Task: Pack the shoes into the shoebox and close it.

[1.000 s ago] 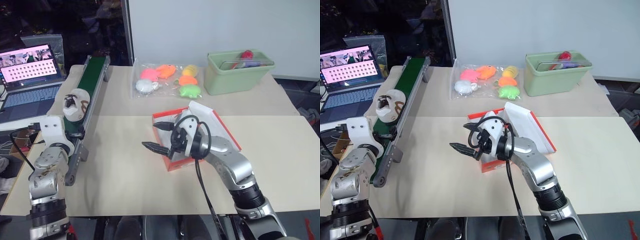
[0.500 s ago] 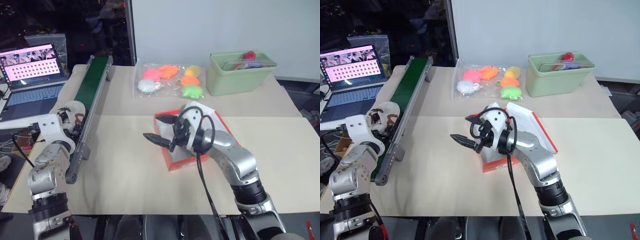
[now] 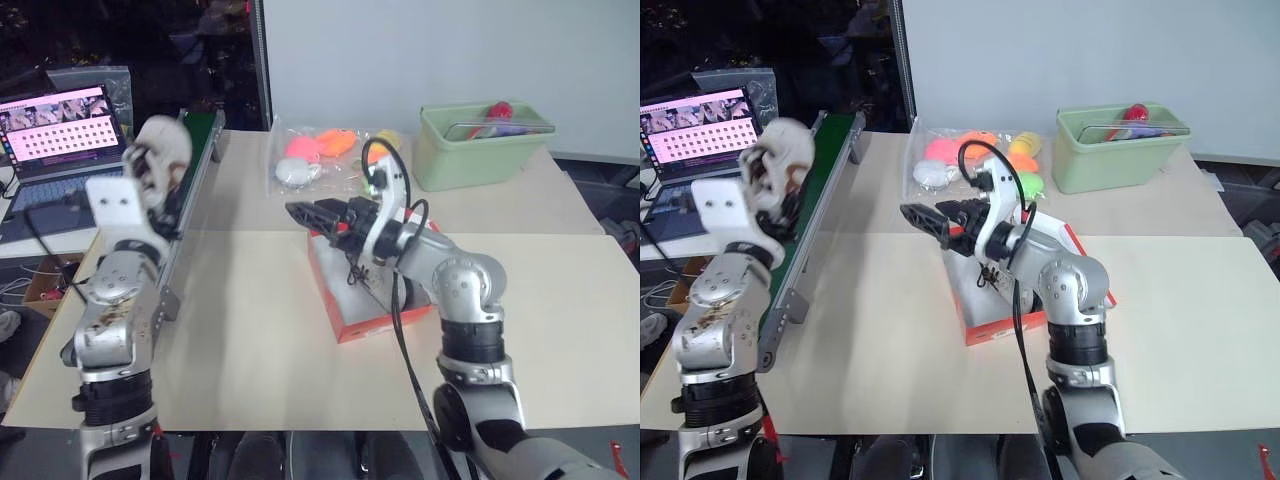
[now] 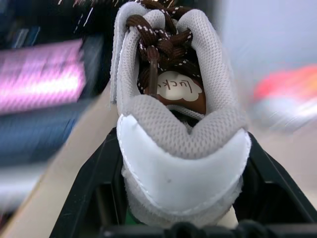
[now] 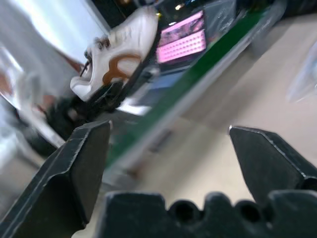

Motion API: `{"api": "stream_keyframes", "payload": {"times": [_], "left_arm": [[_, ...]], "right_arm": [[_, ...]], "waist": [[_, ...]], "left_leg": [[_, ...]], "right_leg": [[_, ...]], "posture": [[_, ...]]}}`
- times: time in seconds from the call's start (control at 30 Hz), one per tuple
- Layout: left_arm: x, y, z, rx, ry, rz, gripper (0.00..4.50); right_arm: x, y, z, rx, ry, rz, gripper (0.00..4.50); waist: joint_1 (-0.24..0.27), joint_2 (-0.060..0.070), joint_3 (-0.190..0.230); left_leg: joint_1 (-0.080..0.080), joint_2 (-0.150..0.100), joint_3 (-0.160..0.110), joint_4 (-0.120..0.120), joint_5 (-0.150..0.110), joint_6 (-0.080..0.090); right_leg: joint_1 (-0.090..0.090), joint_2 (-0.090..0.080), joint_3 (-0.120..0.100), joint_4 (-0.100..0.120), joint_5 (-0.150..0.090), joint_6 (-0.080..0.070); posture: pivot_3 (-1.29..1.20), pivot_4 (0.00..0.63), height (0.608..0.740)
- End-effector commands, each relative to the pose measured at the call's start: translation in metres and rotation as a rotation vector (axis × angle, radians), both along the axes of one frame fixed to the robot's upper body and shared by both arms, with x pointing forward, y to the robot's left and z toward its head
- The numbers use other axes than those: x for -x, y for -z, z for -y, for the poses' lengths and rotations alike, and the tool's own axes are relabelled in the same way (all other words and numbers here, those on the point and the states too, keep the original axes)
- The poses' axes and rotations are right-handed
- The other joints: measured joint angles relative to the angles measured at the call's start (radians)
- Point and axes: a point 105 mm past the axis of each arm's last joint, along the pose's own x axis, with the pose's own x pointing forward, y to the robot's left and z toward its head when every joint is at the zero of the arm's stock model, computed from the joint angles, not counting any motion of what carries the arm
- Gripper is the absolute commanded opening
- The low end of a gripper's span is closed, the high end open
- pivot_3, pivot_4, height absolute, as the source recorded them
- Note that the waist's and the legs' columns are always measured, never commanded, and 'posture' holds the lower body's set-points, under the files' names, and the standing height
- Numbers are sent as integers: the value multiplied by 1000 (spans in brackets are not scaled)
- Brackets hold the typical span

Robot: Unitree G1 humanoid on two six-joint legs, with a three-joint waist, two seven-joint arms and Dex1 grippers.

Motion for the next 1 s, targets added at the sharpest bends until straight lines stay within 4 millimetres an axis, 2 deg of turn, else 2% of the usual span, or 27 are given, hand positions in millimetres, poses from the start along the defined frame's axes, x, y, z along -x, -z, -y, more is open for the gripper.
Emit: {"api": "stream_keyframes", "payload": {"times": [0.03, 0.13, 0.23, 0.5, 0.77, 1.0], "left_arm": [[22, -3, 67, 34, 358, 2, 2555], [33, 7, 87, 53, 493, -61, 2555], [38, 14, 96, 30, 553, -98, 2555], [36, 14, 96, 32, 568, -119, 2555], [31, 16, 93, 36, 557, -138, 2555], [33, 15, 97, 35, 578, -136, 2555]], "right_arm": [[-1, 4, 4, -92, -52, -196, 4500], [-3, 0, 3, -142, -71, -260, 4500], [-5, -6, 3, -177, -74, -288, 4500], [-12, -16, 4, -264, -45, -328, 4500], [-16, -33, 15, -337, -2, -274, 4500], [-14, -35, 8, -337, 1, -256, 4500]], "waist": [[-1, 0, 0], [-8, 0, 0], [-22, 0, 0], [-30, 0, 0], [-33, 0, 0], [-37, 0, 0]], "left_leg": [[0, 0, 0, 0, 0, 0], [0, 0, 0, 0, -1, 1], [0, 0, 0, -1, -1, 1], [0, 0, -1, -1, -1, 1], [0, 0, -1, -1, -1, 2], [0, 0, -1, -2, -1, 2]], "right_leg": [[0, 0, 0, 0, 0, 0], [0, 0, 0, -1, 0, 0], [0, 0, 0, -1, 0, 0], [1, 0, 0, -2, 0, 1], [1, 0, 0, -2, 0, 1], [0, 0, 0, -3, 0, 1]], "posture": [[0, 150, 729], [0, 150, 729], [0, 150, 729], [0, 150, 729], [0, 150, 729], [0, 150, 729]]}}
